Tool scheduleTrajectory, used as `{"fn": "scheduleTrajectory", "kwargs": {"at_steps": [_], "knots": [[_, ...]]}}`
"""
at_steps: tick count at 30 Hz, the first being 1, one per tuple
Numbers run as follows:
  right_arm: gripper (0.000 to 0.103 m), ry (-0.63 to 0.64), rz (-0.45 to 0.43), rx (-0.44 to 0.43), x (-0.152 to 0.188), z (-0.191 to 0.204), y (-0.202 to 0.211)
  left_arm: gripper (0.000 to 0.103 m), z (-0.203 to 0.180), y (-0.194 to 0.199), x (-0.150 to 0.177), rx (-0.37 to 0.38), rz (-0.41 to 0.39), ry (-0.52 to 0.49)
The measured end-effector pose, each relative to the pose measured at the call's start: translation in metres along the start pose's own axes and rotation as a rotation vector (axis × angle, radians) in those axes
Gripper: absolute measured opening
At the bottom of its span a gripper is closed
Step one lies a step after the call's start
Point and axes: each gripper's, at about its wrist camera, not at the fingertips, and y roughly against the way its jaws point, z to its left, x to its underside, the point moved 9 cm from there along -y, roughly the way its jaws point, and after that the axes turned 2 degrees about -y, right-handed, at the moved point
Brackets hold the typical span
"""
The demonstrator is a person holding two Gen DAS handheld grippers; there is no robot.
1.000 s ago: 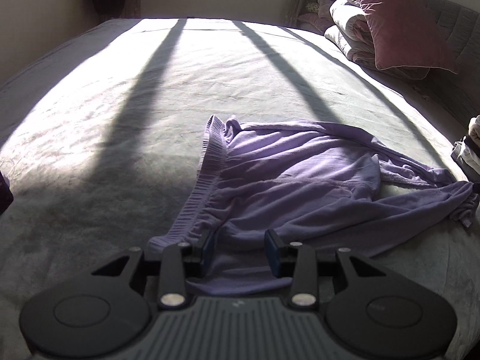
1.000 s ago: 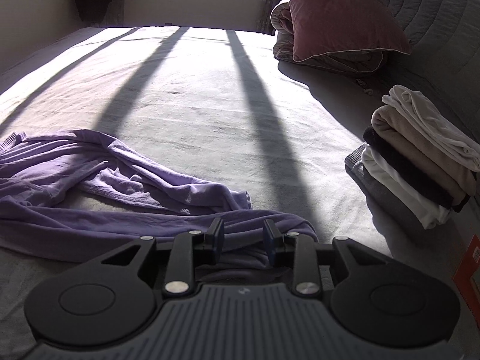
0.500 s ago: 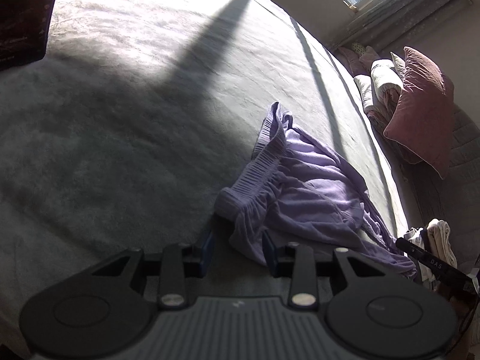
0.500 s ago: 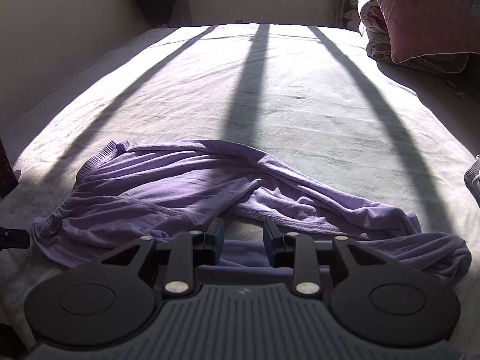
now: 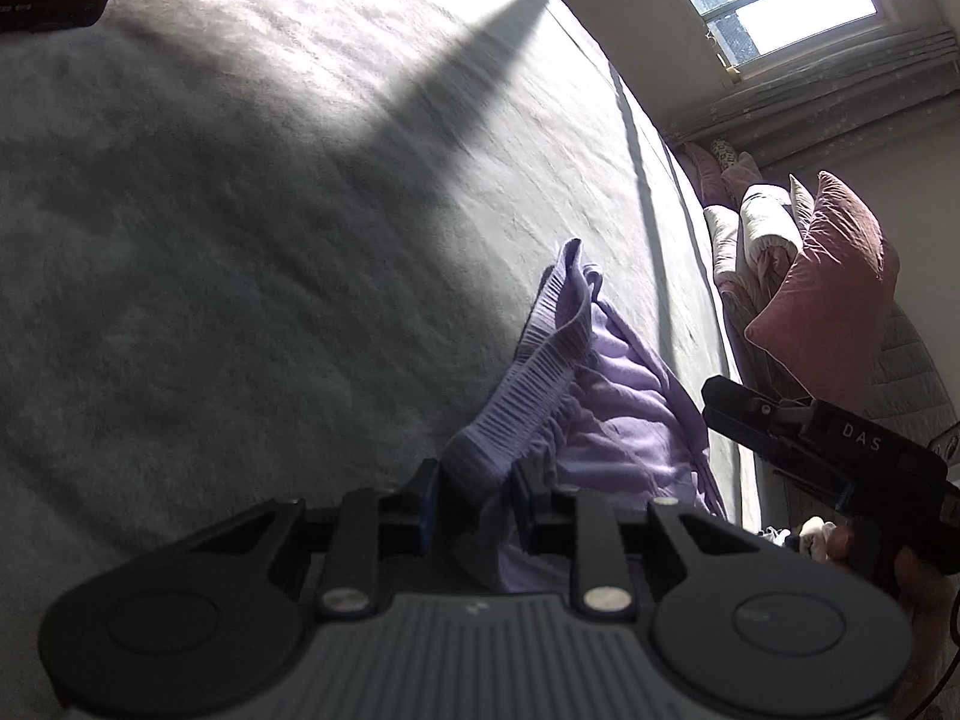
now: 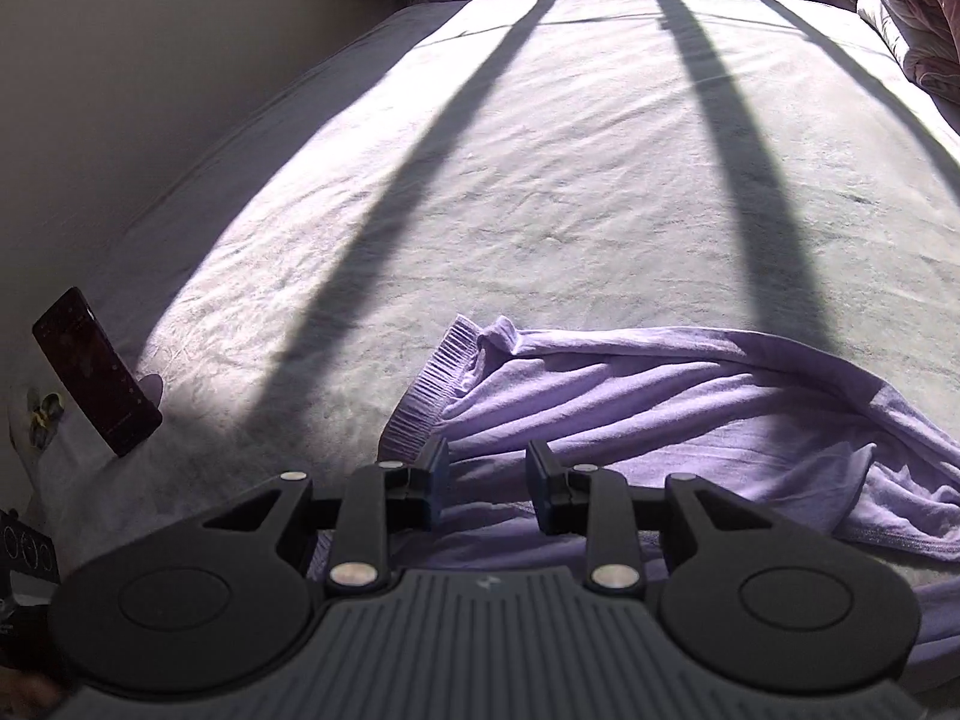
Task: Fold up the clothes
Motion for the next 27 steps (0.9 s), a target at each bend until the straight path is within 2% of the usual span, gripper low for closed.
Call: {"fn": "scheduleTrajectory", "kwargs": {"at_steps": [4, 12, 19, 23, 27], "knots": [[0.032, -0.048, 0.043, -0.011, -0.017, 0.025, -0.036, 0.013, -0.011, 0.003, 0.004, -0.024, -0.046, -0.109], [0.032, -0.033, 0.092, 0.114, -0.029, 0.040, -0.091, 0.012, -0.029, 0.008, 0.015, -0.031, -0.094, -0.282], [0.032, -0.009, 0.126, 0.226, -0.024, 0.035, -0.110, 0.012, -0.026, 0.004, 0.016, -0.017, -0.078, -0.260], [0.032, -0.007, 0.137, 0.263, -0.025, 0.034, -0.114, 0.015, -0.018, 0.012, 0.013, 0.017, -0.070, -0.199], [0.032, -0.020, 0.140, 0.278, -0.027, 0.035, -0.116, 0.023, -0.011, 0.013, 0.007, 0.047, -0.068, -0.109]]}}
